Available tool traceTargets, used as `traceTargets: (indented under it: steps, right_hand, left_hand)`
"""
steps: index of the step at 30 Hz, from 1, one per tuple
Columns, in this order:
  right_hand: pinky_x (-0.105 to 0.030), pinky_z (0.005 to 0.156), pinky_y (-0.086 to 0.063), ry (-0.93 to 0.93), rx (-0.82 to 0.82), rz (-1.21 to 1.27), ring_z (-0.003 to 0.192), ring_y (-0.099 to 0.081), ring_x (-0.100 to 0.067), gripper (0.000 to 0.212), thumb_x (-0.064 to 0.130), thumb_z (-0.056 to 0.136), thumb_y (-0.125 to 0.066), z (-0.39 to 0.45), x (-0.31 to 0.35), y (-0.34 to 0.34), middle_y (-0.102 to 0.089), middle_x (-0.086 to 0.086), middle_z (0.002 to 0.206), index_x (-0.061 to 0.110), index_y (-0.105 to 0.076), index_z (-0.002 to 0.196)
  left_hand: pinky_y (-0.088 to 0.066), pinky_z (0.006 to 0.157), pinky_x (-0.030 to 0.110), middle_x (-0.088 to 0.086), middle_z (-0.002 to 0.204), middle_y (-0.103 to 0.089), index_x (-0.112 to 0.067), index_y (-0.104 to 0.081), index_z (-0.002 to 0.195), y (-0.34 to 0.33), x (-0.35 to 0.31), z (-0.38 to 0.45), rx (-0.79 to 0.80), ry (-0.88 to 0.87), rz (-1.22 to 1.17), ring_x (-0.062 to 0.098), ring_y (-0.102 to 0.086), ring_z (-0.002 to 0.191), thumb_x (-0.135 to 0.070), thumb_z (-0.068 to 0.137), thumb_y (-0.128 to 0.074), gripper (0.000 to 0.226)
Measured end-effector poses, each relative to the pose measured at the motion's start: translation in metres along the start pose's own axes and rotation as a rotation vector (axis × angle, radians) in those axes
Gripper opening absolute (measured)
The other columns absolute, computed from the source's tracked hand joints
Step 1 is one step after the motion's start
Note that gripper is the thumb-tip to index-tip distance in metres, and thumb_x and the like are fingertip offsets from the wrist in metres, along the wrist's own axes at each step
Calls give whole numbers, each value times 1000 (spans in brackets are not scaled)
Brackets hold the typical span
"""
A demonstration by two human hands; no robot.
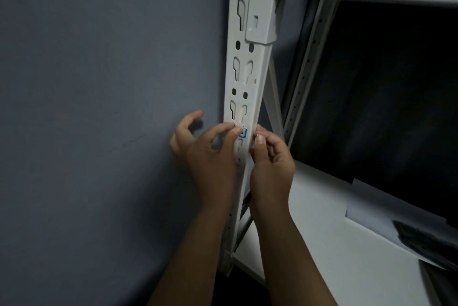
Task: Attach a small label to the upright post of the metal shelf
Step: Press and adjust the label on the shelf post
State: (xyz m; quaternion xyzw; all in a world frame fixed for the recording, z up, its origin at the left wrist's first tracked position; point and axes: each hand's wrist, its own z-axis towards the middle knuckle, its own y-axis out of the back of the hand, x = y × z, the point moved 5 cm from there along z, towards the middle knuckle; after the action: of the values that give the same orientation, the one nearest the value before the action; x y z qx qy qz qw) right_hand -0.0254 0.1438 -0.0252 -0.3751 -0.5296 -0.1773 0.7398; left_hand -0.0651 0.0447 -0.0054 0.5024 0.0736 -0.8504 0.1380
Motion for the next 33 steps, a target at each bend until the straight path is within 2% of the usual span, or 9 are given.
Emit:
traceTargets:
  steps: [3,6,13,17,20,24,29,31,33]
  right_hand:
    - [-14,68,-53,1,4,2,90,-67,-3,16,10,95,-54,0,1,-1,-67,6,103,22,-64,93]
    - [-11,65,-51,-7,4,20,85,-66,3,15,10,95,-54,-2,2,-3,-66,8,102,21,-64,94]
    - [-13,68,-52,-10,5,36,87,-67,-2,16,8,95,-54,-1,2,-2,-67,8,101,19,-64,94]
    - [-14,68,-53,-9,2,18,88,-67,-5,13,10,95,-54,-1,1,-3,-66,10,100,18,-64,97]
    - [-16,71,-54,3,-4,11,92,-67,-8,14,10,94,-54,-2,0,-3,-66,9,102,20,-64,95]
    - [-15,72,-53,19,9,8,94,-66,-6,18,9,94,-54,-1,1,-4,-66,7,106,24,-64,92]
    - [-8,67,-49,29,10,28,89,-62,7,22,7,94,-53,-4,4,-5,-63,8,109,26,-62,88]
    - [-9,67,-50,26,12,41,91,-63,1,20,8,95,-53,-3,3,-5,-64,6,110,25,-62,88]
    - [-12,66,-52,7,8,50,94,-65,-6,17,9,95,-53,-3,2,-4,-65,4,110,22,-63,91]
  left_hand:
    - [-26,85,-2,-14,119,-43,-42,-58,63,0,-1,3,15,16,-1,-17,-26,103,-19,70,-79,32]
    - [-30,90,7,-15,115,-44,-41,-59,64,0,-1,6,39,27,9,-2,-29,110,-18,72,-78,31]
    - [-30,93,18,-16,111,-39,-35,-60,68,-3,-2,4,62,-23,121,-2,-24,108,-23,77,-73,20]
    - [-25,86,0,-16,116,-39,-38,-60,67,1,-3,4,-11,-47,96,0,-26,109,-23,73,-77,23]
    - [-25,85,-2,-16,118,-40,-46,-56,67,-1,-3,2,-9,-45,77,1,-28,109,-22,73,-78,33]
    - [-23,82,-5,-15,116,-42,-41,-59,68,-4,-1,2,11,-9,35,0,-29,108,-19,75,-75,28]
    - [-28,85,10,-13,110,-40,-34,-58,71,-4,-3,4,24,-109,138,3,-27,105,-18,77,-73,22]
    - [-32,89,19,-15,109,-39,-38,-58,67,-2,-4,6,18,-134,157,6,-29,109,-20,75,-75,26]
    - [-35,89,16,-15,110,-40,-44,-55,64,3,-4,6,-2,-107,125,9,-32,112,-22,73,-77,32]
